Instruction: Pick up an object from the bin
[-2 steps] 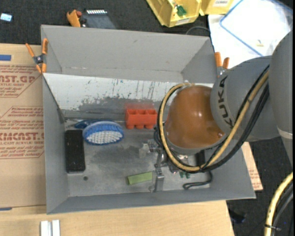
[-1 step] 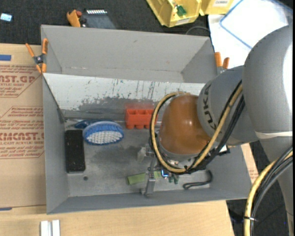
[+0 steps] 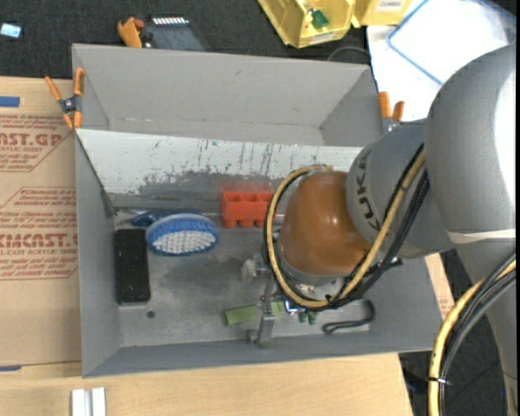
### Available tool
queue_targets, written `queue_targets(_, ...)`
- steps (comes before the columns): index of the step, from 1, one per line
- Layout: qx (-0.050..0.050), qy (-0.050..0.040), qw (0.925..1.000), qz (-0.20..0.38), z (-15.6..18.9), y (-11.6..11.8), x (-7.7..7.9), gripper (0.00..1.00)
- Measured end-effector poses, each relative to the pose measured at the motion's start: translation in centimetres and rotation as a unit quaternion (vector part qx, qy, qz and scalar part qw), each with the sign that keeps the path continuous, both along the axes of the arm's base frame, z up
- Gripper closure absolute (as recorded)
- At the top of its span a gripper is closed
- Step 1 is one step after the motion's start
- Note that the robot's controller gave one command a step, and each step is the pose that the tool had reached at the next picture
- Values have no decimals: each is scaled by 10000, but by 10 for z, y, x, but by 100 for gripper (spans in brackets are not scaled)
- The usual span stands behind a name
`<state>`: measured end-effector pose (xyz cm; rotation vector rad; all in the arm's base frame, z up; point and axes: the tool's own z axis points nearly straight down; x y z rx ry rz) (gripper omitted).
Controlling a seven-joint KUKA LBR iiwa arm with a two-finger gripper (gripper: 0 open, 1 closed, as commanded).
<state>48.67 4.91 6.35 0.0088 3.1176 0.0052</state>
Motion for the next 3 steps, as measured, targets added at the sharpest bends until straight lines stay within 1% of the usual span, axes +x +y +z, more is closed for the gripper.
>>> queue_targets(1, 14, 29, 9997, -222, 3, 2, 1, 100)
queue_targets(3, 17, 25, 9997, -223, 8, 2, 1, 100)
